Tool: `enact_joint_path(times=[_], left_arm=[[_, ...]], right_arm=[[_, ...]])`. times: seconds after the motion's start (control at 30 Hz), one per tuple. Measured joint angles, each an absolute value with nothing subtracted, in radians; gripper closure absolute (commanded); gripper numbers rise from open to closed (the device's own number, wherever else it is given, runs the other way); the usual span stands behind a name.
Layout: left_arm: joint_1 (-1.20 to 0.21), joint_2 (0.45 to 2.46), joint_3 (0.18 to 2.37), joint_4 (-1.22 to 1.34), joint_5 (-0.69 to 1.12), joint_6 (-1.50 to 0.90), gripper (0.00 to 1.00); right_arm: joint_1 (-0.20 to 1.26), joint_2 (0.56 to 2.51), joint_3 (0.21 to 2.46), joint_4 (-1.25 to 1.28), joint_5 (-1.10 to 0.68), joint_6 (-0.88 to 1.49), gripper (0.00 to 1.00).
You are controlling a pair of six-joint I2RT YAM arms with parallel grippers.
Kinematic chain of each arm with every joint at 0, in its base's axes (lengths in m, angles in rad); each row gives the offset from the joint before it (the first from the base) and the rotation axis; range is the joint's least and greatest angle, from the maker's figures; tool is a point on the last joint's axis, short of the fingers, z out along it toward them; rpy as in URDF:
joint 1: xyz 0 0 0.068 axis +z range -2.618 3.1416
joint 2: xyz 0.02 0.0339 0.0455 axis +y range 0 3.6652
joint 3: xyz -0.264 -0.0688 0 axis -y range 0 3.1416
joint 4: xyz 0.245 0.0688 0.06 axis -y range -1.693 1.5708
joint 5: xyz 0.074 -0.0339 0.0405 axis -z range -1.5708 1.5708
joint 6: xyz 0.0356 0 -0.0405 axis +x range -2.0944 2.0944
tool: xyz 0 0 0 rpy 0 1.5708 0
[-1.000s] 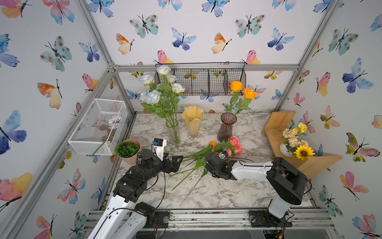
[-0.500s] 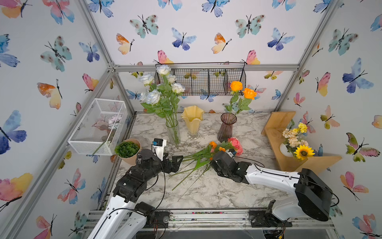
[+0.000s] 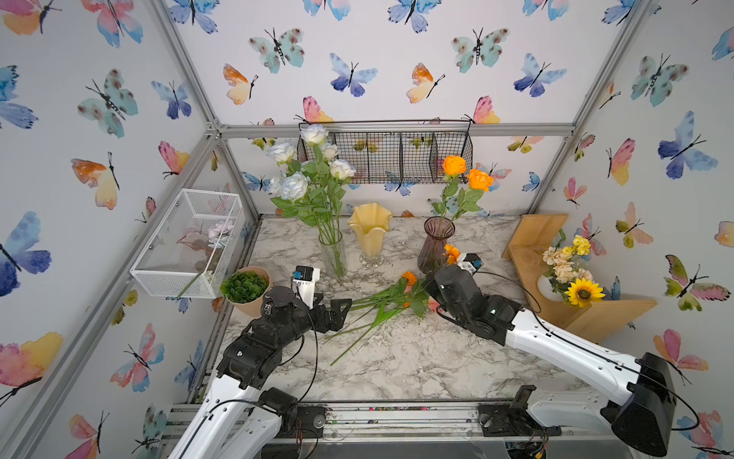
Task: Arrange the flowers in different vases according to their colors
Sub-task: Insert the flower into the vase.
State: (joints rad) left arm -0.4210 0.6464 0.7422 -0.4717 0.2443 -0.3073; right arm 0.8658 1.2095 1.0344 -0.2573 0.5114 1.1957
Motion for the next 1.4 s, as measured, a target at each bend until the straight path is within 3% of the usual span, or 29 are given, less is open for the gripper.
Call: enact_joint_path(times=[0.33,0.7,0.97,1.4], left_arm=[[-0.421,0.658,0.742,-0.472,0.244,-0.307,0.01],[-0.421,0.663,0.742,-0.471,0.245,-0.307,0.01],[-0.421,0.669,0.742,-0.469,0.245,-0.307,0.01],[-0.421,0.674,0.742,-0.468,0.245,-0.307,0.01]], right_arm=[[0.741,1.229,1.274,-0.181,0.573,0.691,0.98],[0.598,1.466,1.663,-0.044,0.545,0.269,0.98],[0.52,1.6,1.813,-0.012,0.512,0.126,0.98],[0.474,1.642,1.667,0.056,0.452,0.128,0.98]])
